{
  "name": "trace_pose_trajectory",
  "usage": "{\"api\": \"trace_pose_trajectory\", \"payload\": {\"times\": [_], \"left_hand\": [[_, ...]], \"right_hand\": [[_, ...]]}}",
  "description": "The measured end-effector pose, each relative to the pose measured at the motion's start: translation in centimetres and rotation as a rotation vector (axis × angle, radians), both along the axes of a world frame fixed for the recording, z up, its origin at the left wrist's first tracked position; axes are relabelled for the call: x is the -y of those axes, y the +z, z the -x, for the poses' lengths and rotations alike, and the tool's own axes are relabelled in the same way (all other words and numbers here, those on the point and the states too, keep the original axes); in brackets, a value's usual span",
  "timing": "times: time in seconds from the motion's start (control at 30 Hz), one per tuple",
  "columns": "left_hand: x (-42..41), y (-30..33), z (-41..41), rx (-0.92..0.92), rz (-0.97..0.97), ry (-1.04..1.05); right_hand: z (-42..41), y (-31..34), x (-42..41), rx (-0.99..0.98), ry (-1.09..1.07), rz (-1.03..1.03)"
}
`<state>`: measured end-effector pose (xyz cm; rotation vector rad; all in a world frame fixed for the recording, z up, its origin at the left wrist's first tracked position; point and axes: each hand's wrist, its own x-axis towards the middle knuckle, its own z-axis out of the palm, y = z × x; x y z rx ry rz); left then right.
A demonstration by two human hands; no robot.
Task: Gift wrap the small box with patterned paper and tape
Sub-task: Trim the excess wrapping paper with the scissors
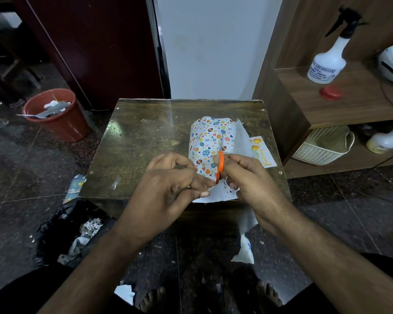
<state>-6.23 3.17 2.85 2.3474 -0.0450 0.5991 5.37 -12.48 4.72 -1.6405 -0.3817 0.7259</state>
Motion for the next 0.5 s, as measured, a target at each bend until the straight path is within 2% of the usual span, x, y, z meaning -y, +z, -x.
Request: {"api": "trace_pose_trajectory", "payload": {"times": [0.5], "left_hand": [[0.05, 0.50, 0.19, -0.039, -0.006, 0.043]], "right_hand": [[-0.45, -0.42, -0.16, 0.017, 0.001, 0.019]]}}
